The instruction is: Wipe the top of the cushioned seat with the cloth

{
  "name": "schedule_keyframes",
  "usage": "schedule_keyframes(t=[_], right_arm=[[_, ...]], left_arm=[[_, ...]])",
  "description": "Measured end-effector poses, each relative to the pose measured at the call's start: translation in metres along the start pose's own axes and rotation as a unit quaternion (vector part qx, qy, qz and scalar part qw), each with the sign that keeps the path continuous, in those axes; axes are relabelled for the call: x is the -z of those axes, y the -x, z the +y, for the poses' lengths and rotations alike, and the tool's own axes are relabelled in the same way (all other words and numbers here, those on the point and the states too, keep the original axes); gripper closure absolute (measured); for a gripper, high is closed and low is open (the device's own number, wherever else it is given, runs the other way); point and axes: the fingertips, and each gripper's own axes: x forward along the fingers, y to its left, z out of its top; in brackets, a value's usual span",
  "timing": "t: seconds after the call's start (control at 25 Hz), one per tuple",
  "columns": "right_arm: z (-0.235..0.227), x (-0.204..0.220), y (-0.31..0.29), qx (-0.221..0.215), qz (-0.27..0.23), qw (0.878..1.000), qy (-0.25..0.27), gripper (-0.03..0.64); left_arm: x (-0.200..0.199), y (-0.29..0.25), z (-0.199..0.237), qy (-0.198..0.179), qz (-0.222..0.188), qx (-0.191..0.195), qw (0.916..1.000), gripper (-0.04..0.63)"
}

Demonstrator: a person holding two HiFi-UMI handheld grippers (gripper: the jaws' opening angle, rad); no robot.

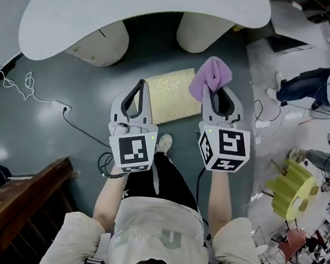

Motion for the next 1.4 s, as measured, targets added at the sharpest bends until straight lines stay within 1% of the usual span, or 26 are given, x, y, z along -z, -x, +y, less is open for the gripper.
schedule_keyframes(t=[0.08, 0.16, 0.24, 0.32, 0.4, 0.6, 0.92, 1.04, 1.2, 1.4], right_arm=[[0.019, -0.042, 0.029, 0.005, -0.039, 0.999, -0.014, 0.529], [0.034, -0.073, 0.058, 0.011, -0.065, 0.998, -0.008, 0.529], [0.048, -0.090, 0.085, 0.013, -0.080, 0.997, -0.006, 0.529], [0.061, -0.099, 0.105, 0.011, -0.094, 0.995, -0.017, 0.529], [0.070, -0.102, 0.119, 0.013, -0.102, 0.995, -0.016, 0.529], [0.081, -0.102, 0.140, 0.020, -0.109, 0.994, 0.002, 0.529], [0.090, -0.113, 0.145, 0.012, -0.126, 0.992, 0.018, 0.529], [0.094, -0.117, 0.144, 0.002, -0.130, 0.991, 0.017, 0.529], [0.095, -0.119, 0.137, -0.006, -0.129, 0.992, 0.012, 0.529], [0.096, -0.121, 0.124, -0.004, -0.128, 0.992, 0.005, 0.529]], left_arm=[[-0.035, 0.017, 0.007, 0.002, -0.008, 0.001, 1.0000, 0.589], [-0.069, 0.035, 0.010, 0.004, -0.020, 0.003, 0.9998, 0.589], [-0.099, 0.057, 0.009, 0.007, -0.034, 0.009, 0.9994, 0.589], [-0.125, 0.078, 0.010, 0.001, -0.053, 0.020, 0.9984, 0.589], [-0.140, 0.096, 0.010, -0.007, -0.071, 0.029, 0.9970, 0.589], [-0.148, 0.120, 0.013, -0.024, -0.083, 0.033, 0.9957, 0.589], [-0.155, 0.128, 0.022, -0.032, -0.100, 0.021, 0.9942, 0.589], [-0.156, 0.128, 0.027, -0.034, -0.103, 0.015, 0.9940, 0.589], [-0.157, 0.123, 0.035, -0.027, -0.105, 0.005, 0.9941, 0.589], [-0.159, 0.116, 0.045, -0.026, -0.106, 0.007, 0.9940, 0.589]])
